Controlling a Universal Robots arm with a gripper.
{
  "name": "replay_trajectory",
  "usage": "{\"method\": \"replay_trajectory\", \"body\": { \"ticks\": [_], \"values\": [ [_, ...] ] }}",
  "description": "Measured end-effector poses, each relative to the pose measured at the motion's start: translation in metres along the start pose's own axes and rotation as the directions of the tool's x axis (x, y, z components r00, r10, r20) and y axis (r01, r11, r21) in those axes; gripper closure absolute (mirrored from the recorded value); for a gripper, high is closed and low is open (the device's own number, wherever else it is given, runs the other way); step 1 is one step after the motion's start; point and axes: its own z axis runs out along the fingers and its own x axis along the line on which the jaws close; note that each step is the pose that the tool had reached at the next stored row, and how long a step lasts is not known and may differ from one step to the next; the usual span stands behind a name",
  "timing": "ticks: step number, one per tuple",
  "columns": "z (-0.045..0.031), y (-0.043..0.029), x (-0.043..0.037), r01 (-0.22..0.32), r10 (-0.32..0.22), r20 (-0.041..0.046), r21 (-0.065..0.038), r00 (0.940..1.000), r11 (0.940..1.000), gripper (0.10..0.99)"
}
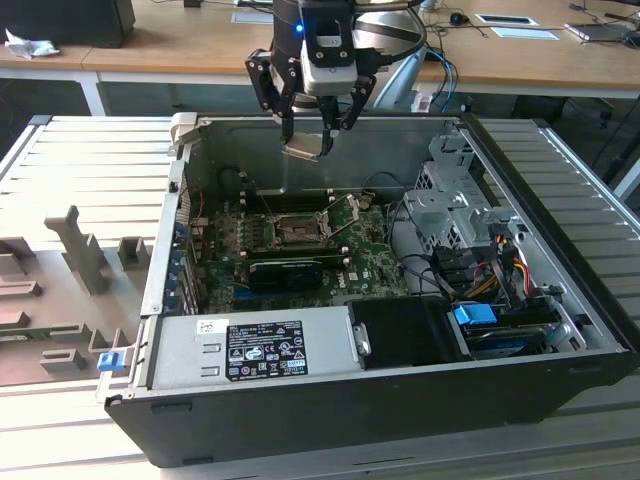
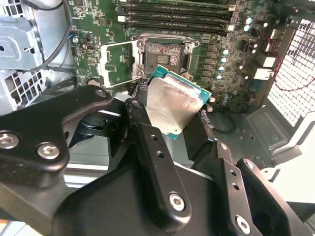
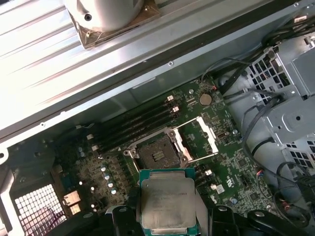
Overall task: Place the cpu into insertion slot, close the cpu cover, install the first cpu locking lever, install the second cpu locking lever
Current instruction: 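Place the cpu into insertion slot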
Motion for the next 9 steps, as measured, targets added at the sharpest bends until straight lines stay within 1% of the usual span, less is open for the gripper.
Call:
{"method": "replay_trajectory", "body": {
  "ticks": [9],
  "values": [
    [0.0, 0.0, 0.0, -0.051, 0.051, 0.0045, -0.001, 0.9987, 0.9987, 0.553]
  ]
}}
